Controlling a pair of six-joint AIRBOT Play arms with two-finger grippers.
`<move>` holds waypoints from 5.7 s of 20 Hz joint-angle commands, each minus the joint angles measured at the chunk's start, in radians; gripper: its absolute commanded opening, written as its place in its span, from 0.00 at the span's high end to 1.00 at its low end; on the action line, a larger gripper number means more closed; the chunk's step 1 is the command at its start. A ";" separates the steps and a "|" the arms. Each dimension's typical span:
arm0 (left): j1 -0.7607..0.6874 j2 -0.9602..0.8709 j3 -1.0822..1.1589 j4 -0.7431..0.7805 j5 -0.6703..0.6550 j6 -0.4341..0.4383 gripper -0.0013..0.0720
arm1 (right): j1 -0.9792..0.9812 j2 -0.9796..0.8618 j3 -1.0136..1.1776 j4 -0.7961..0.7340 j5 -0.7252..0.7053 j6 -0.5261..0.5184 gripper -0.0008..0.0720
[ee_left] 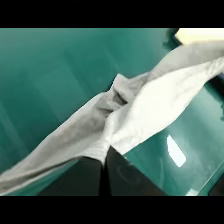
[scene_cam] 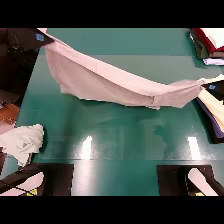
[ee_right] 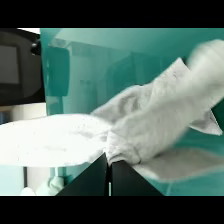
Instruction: Fold the shirts.
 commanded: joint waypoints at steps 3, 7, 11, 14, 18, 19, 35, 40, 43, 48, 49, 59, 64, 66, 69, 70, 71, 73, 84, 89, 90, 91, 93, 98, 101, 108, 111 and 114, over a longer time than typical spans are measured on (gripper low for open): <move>0.000 0.008 0.189 0.008 0.095 -0.052 0.95 | 0.082 0.057 0.177 0.032 -0.190 0.001 0.97; 0.000 0.060 0.323 0.010 0.234 -0.048 0.95 | 0.085 0.114 0.490 -0.053 -0.346 -0.008 0.97; 0.000 0.208 0.319 0.118 0.406 -0.048 0.95 | 0.085 0.161 0.782 -0.324 -0.409 -0.006 0.97; 0.000 0.303 0.319 0.158 0.449 -0.048 0.95 | 0.085 0.193 0.894 -0.451 -0.393 0.012 0.97; 0.000 0.375 0.321 0.158 0.437 -0.052 0.95 | 0.085 0.194 1.007 -0.579 -0.291 0.086 0.97; 0.000 0.380 0.321 0.157 0.415 -0.057 0.95 | 0.085 0.180 1.044 -0.586 -0.236 0.092 0.97; 0.000 -0.209 -0.386 0.269 0.134 -0.092 0.95 | 0.277 -0.380 0.539 -0.598 0.097 0.221 0.97; 0.000 -0.366 -0.386 0.265 0.443 -0.022 0.95 | 0.386 -0.598 0.561 -0.597 -0.297 0.159 0.97; 0.000 -0.367 -0.385 0.262 0.615 -0.021 0.95 | 0.414 -0.686 0.657 -0.599 -0.418 0.158 0.97; 0.000 -0.368 -0.387 0.263 0.596 0.006 0.95 | 0.443 -0.721 0.708 -0.726 -0.446 0.158 0.97; 0.000 -0.368 -0.387 0.262 0.561 0.005 0.95 | 0.451 -0.720 0.708 -0.764 -0.410 0.158 0.97; 0.000 -0.369 -0.620 0.261 0.514 0.004 0.95 | 0.473 -0.583 0.278 -0.862 -0.423 0.159 0.97; 0.000 -0.369 -0.624 0.254 0.472 -0.004 0.84 | 0.489 -0.547 0.186 -0.855 -0.472 0.174 0.96; 0.000 -0.369 -0.623 0.254 0.420 -0.006 0.14 | 0.482 -0.531 0.188 -0.855 -0.444 0.178 0.65; 0.030 -0.357 -0.607 0.261 0.281 -0.002 0.16 | 0.443 -0.456 0.187 -0.858 -0.330 0.174 0.56; 0.058 -0.340 -0.605 0.267 0.235 -0.003 0.16 | 0.415 -0.415 0.182 -0.857 -0.273 0.151 0.56; 0.087 -0.314 -0.608 0.267 0.207 -0.003 0.16 | 0.388 -0.370 0.172 -0.856 -0.216 0.119 0.56; 0.145 -0.225 -0.668 0.266 0.189 0.001 0.16 | 0.334 -0.270 0.130 -0.855 -0.109 0.052 0.56; 0.169 0.007 -1.251 0.098 0.248 0.093 0.16 | 0.202 -0.011 -0.037 -0.534 -0.073 -0.063 0.57; 0.166 0.007 -1.294 0.077 0.283 0.091 0.16 | 0.206 0.031 -0.037 -0.515 -0.076 -0.063 0.58; 0.166 0.007 -1.302 0.069 0.290 0.091 0.16 | 0.206 0.038 -0.037 -0.515 -0.076 -0.063 0.57; 0.166 0.007 -1.310 0.056 0.296 0.091 0.16 | 0.206 0.044 -0.037 -0.515 -0.076 -0.063 0.57; 0.166 0.007 -1.322 0.031 0.297 0.091 0.16 | 0.206 0.043 -0.037 -0.515 -0.074 -0.063 0.57; 0.166 0.007 -1.324 0.016 0.297 0.110 0.81 | 0.206 0.043 -0.037 -0.520 -0.074 -0.063 0.57; 0.166 0.008 -1.302 -0.003 0.288 0.119 0.95 | 0.206 0.043 -0.038 -0.556 -0.057 -0.058 0.57; 0.166 0.008 -1.135 -0.002 0.242 0.117 0.95 | 0.146 0.043 -0.320 -0.732 -0.029 0.010 0.46; 0.166 0.008 -1.089 -0.001 0.243 0.117 0.95 | 0.062 0.043 -0.482 -0.679 -0.086 0.008 0.48; 0.166 0.008 -1.064 -0.001 0.247 0.108 0.95 | 0.032 0.043 -0.580 -0.581 -0.165 -0.025 0.56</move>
